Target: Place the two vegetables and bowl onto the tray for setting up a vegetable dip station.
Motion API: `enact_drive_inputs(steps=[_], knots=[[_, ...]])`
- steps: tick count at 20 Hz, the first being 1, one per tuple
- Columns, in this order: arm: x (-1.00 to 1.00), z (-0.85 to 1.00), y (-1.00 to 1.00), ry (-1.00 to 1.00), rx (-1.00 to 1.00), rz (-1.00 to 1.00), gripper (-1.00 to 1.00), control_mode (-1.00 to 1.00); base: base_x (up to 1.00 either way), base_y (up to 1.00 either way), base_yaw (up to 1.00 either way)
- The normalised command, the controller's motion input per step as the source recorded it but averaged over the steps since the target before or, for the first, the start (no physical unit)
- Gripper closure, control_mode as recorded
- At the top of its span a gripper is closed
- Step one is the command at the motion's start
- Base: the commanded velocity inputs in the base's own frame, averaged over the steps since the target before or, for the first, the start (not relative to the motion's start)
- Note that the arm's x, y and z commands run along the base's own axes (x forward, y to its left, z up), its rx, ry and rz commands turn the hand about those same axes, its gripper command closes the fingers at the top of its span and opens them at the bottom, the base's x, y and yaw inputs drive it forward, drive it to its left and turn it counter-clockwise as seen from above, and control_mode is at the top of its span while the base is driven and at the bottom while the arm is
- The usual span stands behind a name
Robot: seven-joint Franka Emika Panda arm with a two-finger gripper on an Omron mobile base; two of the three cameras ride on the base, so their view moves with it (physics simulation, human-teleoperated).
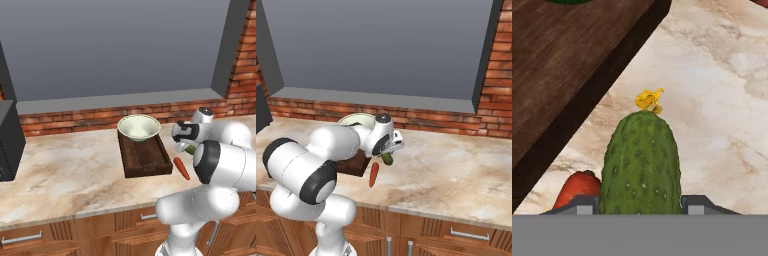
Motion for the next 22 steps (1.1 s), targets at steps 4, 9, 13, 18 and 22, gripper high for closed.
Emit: enact_drive_inputs(steps=[4,9,13,18,22], knots=[[0.00,0.17,0.57,0.03,0.00,0.19,1.00,-1.00,0.00,0.00,0.00],[0.00,0.10,0.50,0.02,0.00,0.20,1.00,-1.00,0.00,0.00,0.00],[0.06,0.08,0.40,0.03,0.00,0.19,1.00,-1.00,0.00,0.00,0.00],[0.04,0.00,0.27,0.01,0.00,0.19,1.00,-1.00,0.00,0.00,0.00],[0.07,0.00,0.19,0.00,0.00,0.21,1.00,-1.00,0.00,0.00,0.00]])
